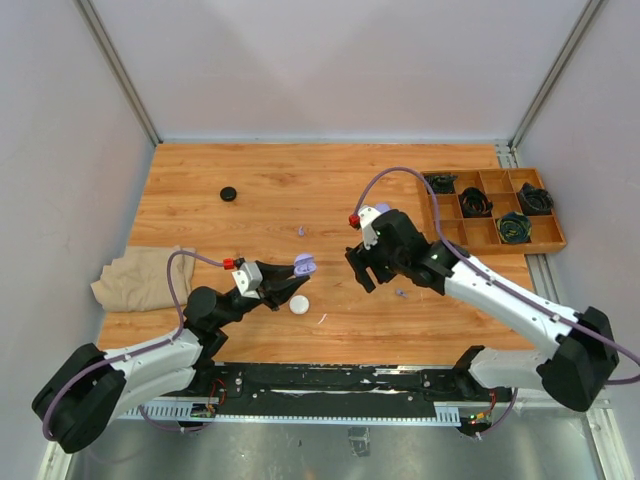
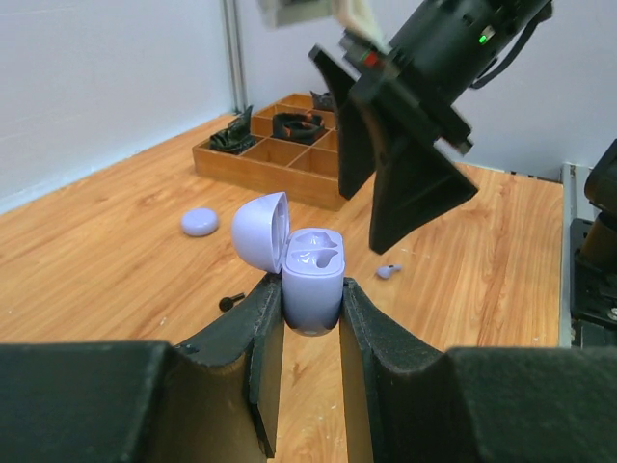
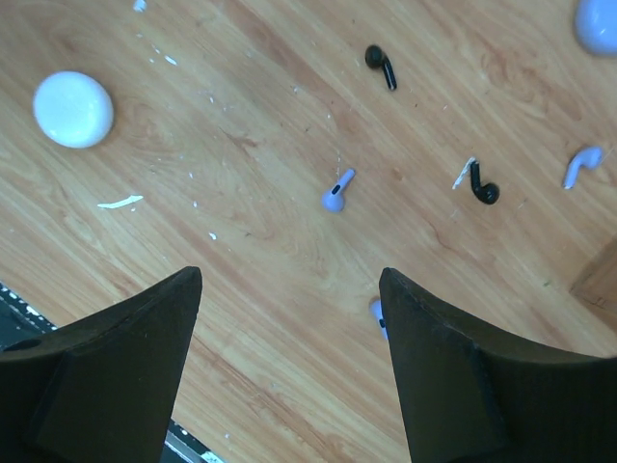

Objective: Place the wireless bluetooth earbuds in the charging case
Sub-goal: Pick up the earbud from the center of the board.

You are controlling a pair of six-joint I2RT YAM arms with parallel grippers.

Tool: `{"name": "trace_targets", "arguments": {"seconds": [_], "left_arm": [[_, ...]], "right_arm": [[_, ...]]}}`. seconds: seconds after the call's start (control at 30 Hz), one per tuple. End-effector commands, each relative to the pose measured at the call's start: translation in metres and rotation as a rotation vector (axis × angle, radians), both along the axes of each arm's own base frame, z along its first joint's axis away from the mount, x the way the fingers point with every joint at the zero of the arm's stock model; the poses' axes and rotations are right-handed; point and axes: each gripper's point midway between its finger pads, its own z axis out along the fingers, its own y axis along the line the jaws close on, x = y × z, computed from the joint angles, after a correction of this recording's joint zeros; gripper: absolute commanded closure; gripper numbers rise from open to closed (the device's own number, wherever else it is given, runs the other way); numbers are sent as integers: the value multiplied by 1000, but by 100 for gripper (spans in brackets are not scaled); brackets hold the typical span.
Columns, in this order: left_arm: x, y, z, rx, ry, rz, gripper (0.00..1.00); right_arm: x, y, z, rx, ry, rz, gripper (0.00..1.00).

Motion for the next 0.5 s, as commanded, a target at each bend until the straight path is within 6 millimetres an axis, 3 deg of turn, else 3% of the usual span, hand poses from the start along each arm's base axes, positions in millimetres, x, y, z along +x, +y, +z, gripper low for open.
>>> {"name": "trace_targets", "arguments": {"seconds": [0.0,0.2,0.47], "left_arm": [[1,2,4,-8,-34,16,100],[0,3,6,-9,-40,21,100],[0,3,5,-2,-37,18,100]], "right_arm": [[9,-1,-29,-19,93,-73,24],[23,4,-65,-42,209,-100,26],[40,10,-98,-54,284,-111,27]]}}
